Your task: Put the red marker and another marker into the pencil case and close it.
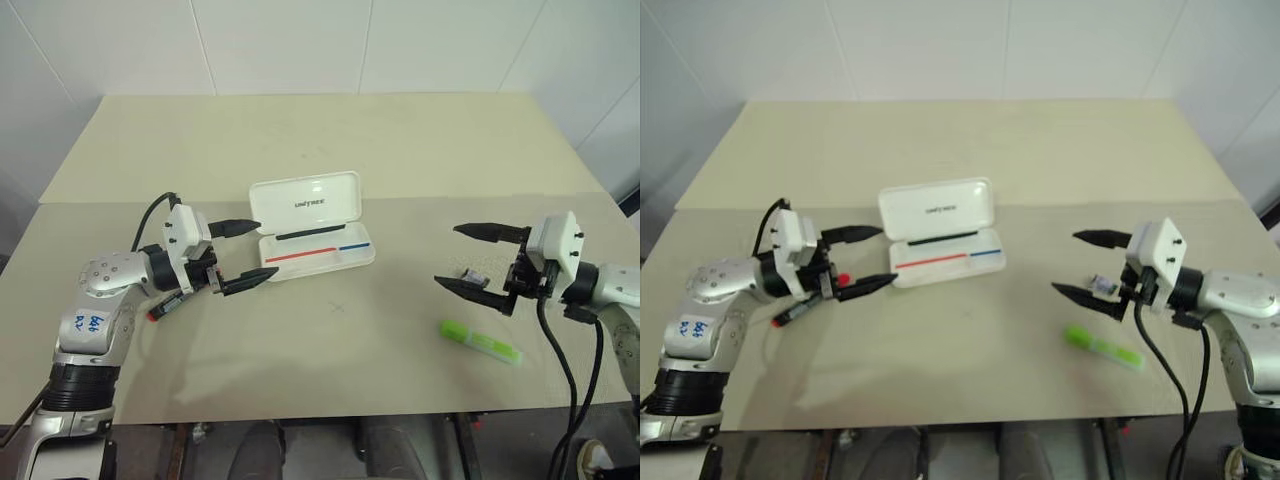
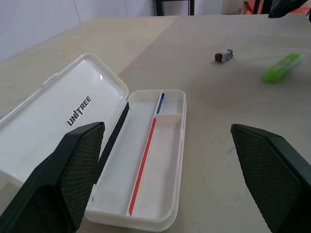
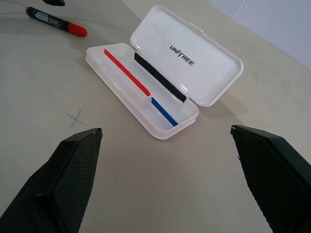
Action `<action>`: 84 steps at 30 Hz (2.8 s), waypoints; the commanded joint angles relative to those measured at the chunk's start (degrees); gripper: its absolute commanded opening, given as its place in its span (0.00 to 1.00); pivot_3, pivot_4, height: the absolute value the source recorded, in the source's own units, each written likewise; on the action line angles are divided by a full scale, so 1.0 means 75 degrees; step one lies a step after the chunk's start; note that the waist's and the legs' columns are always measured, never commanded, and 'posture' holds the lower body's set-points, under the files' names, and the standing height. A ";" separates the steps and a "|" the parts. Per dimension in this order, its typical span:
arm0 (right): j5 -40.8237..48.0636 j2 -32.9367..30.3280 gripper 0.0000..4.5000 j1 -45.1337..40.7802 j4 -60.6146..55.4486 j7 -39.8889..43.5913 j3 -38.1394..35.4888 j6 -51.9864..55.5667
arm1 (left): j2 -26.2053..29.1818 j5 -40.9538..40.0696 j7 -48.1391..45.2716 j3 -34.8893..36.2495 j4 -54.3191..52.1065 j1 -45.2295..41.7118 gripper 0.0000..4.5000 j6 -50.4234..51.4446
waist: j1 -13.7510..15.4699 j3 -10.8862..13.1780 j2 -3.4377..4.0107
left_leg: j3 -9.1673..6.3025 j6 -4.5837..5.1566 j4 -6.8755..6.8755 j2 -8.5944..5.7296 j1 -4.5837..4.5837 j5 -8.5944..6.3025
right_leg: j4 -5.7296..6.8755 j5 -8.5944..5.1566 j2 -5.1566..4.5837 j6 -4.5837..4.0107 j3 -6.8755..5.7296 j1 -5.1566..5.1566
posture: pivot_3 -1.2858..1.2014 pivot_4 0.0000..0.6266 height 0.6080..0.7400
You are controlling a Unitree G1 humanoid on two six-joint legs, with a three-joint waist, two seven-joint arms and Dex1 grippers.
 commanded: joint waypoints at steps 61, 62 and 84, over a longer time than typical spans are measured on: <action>-0.0076 0.1824 1.00 -0.1226 -0.1272 -0.1358 0.1355 -0.0089 | -0.0166 0.2790 -0.1393 -0.2360 0.2999 -0.1641 0.01 -0.0700 | -0.0030 -0.0002 0.0002 | -0.0003 0.0001 -0.0011 0.0001 0.0019 0.0002 | 0.0040 0.0003 0.0002 0.0013 -0.0005 -0.0004 | 0.52 0.24 1.00; -0.0062 0.1801 1.00 -0.1254 -0.1267 -0.1346 0.1343 -0.0075 | -0.0151 0.2831 -0.1394 -0.2392 0.2982 -0.1641 0.01 -0.0698 | -0.0031 -0.0002 0.0002 | -0.0003 0.0001 -0.0011 0.0001 0.0018 0.0002 | 0.0040 0.0003 0.0002 0.0013 -0.0004 -0.0004 | 0.52 0.24 1.00; 0.0607 -0.0105 1.00 0.1473 -0.1869 -0.0298 -0.0470 0.0399 | -0.0286 0.2521 -0.1592 -0.2955 -0.0082 -0.1031 0.01 0.1079 | -0.0007 -0.0001 0.0001 | -0.0012 0.0010 -0.0011 -0.0002 0.0004 -0.0008 | 0.0028 -0.0034 0.0002 0.0010 -0.0002 -0.0003 | 0.52 0.24 1.00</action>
